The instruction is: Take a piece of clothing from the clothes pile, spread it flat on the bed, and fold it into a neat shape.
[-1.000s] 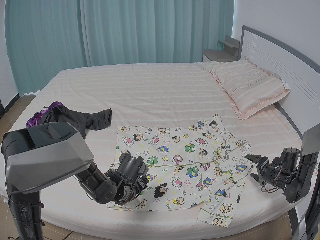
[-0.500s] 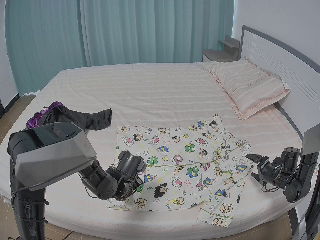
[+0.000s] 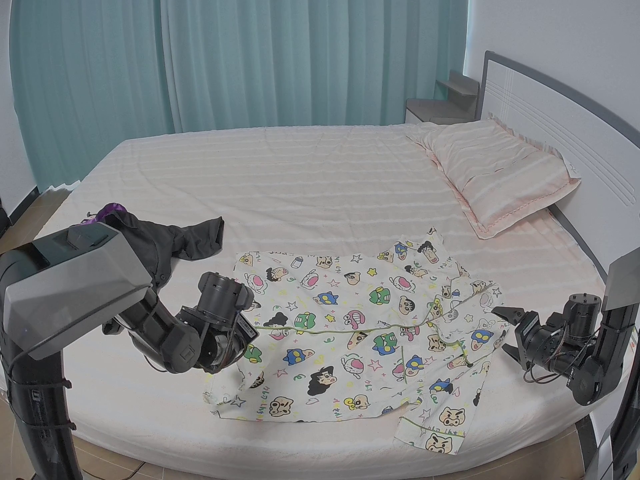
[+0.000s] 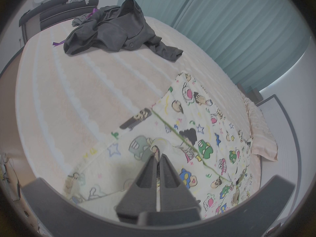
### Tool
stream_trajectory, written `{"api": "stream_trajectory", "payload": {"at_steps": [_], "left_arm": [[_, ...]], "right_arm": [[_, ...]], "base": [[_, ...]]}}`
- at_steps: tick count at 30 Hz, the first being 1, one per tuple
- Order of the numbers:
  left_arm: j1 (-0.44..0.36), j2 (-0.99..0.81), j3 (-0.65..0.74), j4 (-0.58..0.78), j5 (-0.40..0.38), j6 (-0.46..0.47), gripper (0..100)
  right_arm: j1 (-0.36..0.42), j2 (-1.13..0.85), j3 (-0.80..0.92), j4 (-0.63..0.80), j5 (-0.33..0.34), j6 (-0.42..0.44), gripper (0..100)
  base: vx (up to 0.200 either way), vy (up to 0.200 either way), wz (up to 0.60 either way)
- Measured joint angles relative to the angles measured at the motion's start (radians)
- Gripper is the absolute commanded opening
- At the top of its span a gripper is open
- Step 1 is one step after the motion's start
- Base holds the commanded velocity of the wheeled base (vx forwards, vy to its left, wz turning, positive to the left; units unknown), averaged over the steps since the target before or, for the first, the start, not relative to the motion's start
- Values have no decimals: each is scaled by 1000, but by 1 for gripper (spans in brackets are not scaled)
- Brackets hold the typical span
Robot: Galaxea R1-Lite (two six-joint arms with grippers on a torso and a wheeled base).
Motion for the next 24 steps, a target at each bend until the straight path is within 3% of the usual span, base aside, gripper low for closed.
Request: {"api": "stream_trajectory", "payload": {"at_steps": [8,15,24], "left_arm": [[66,13,2,-59,-85,95,0],[100,49,2,-175,-95,198,0],[144,110,-6,-251,-113,221,0]], "right_arm": [[0,-3,0,0,0,1,100],[0,-3,0,0,0,1,100],[0,-3,0,0,1,1,100]], "base": [[0,0,0],[0,0,0],[0,0,0]]}}
